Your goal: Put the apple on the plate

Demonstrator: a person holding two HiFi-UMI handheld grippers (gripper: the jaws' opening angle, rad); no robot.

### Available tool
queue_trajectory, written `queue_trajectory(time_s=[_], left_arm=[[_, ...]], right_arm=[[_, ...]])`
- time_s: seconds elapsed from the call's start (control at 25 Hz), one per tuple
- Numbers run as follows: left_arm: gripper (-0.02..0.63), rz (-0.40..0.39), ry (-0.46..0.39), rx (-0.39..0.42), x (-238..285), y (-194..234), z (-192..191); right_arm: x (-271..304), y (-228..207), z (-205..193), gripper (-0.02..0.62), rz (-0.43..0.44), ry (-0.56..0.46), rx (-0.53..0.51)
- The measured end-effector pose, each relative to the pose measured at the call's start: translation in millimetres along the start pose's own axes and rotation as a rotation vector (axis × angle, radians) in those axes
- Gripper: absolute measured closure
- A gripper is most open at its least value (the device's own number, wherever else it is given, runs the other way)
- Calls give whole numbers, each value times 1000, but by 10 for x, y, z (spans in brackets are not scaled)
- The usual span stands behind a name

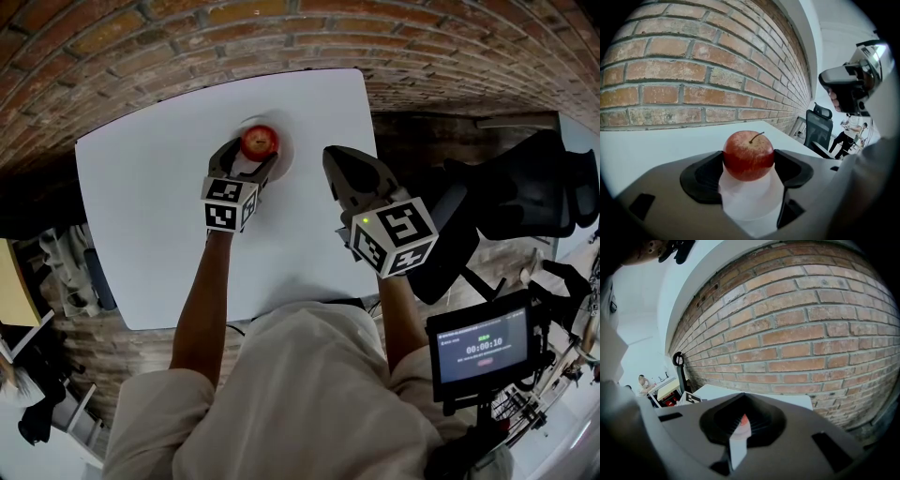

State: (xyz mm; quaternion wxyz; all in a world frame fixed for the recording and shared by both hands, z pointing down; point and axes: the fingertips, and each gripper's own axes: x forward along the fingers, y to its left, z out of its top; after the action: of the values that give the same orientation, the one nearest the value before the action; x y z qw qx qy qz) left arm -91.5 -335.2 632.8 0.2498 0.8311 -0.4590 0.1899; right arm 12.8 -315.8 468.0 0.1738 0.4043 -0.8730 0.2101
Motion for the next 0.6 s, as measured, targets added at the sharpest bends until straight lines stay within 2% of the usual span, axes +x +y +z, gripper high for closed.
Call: queue_trajectory(time_s=[0.16,0.6], left_arm=[[258,2,5,-27,-3,8,2],[256,11,19,-28,-14,12,11]], right_arm=[[-14,-12,-17,592,0,2,5],[-34,-44,-63,591,-3,8,14]])
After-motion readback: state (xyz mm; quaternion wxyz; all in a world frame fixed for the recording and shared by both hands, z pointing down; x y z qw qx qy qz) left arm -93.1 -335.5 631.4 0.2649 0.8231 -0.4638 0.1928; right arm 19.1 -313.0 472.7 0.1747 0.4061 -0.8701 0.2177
